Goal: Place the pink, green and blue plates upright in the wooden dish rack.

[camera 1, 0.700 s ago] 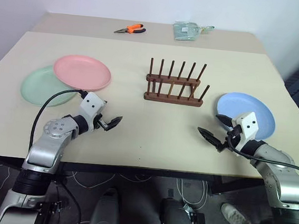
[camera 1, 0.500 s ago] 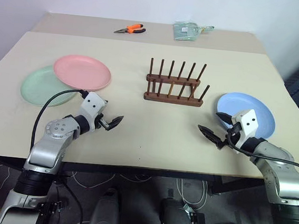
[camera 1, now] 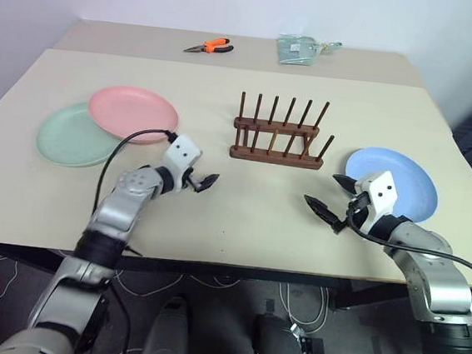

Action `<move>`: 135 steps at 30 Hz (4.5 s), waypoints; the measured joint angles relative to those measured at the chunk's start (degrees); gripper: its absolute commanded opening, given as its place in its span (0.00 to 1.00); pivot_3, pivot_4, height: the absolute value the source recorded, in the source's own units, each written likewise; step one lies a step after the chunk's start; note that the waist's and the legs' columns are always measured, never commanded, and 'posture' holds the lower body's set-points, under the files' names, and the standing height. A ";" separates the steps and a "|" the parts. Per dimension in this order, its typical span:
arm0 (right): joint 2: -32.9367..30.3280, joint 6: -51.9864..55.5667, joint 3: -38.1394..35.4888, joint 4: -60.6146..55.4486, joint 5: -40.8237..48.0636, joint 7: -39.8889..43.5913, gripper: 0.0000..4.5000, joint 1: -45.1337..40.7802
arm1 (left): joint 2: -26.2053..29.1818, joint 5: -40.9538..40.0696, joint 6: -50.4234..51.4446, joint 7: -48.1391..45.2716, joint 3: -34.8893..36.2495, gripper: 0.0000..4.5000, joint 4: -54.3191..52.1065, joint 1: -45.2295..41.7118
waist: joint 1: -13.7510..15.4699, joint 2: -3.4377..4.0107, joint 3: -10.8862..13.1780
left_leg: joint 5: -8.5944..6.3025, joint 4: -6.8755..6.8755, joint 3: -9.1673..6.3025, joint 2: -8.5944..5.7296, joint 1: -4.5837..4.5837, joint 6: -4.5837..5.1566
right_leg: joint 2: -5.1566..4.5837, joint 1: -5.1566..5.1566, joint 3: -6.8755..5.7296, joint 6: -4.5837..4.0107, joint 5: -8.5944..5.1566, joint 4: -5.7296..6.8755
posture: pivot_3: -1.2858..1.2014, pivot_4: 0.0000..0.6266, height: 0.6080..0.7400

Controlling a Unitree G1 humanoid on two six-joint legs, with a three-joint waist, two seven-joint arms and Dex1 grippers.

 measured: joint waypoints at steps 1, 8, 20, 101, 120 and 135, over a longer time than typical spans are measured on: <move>0.38 0.20 0.34 -0.91 -0.19 -0.60 0.99 0.46 | -0.89 0.41 -1.31 -0.48 -0.37 1.00 4.02 -2.52 | 0.01 -0.01 0.00 | 0.00 -0.01 -0.01 0.00 -0.01 0.00 | 0.00 -0.01 -0.01 0.01 -0.01 0.00 | 0.52 0.24 1.00; 1.94 3.87 -0.11 -10.17 -0.35 -6.48 0.99 7.12 | -6.70 3.22 -13.93 -4.27 -1.03 1.00 31.89 -17.53 | -0.11 -0.01 0.01 | -0.02 -0.09 -0.03 -0.03 -0.04 0.02 | 0.00 -0.06 -0.01 0.10 -0.06 0.02 | 0.52 0.24 1.00; 2.02 6.36 -2.25 -16.31 0.64 -9.86 1.00 12.37 | -10.69 4.41 -20.50 -9.13 0.10 0.18 40.84 -20.49 | 0.35 -0.03 -0.01 | -0.01 -0.01 -0.05 -0.04 0.00 0.00 | -0.01 0.03 -0.01 0.06 -0.05 0.02 | 0.52 0.24 1.00; 5.52 -1.94 7.77 10.33 -15.79 -11.69 1.00 -7.03 | 0.67 -1.23 11.90 10.29 10.90 0.99 -9.73 4.12 | -0.47 -0.14 -0.18 | -0.01 -0.11 -0.03 0.01 0.61 0.00 | 0.01 0.46 0.02 0.05 -0.04 0.11 | 0.52 0.24 1.00; 5.45 -3.06 9.33 10.58 -18.29 -10.75 1.00 -7.35 | 2.48 -1.91 24.35 45.06 33.58 0.99 -9.96 -7.16 | -0.30 -0.23 -0.13 | 0.00 -0.15 -0.05 -0.06 0.43 -0.02 | -0.01 0.38 0.00 0.29 0.02 0.05 | 0.52 0.24 1.00; 6.34 -4.53 9.82 10.80 -19.56 -11.31 1.00 -7.41 | -3.09 -17.21 36.00 50.20 49.17 0.34 -1.75 -12.40 | -0.43 -0.32 -0.09 | 0.00 -0.13 -0.07 -0.07 0.43 -0.04 | -0.01 0.38 -0.01 0.30 0.03 0.05 | 0.52 0.24 1.00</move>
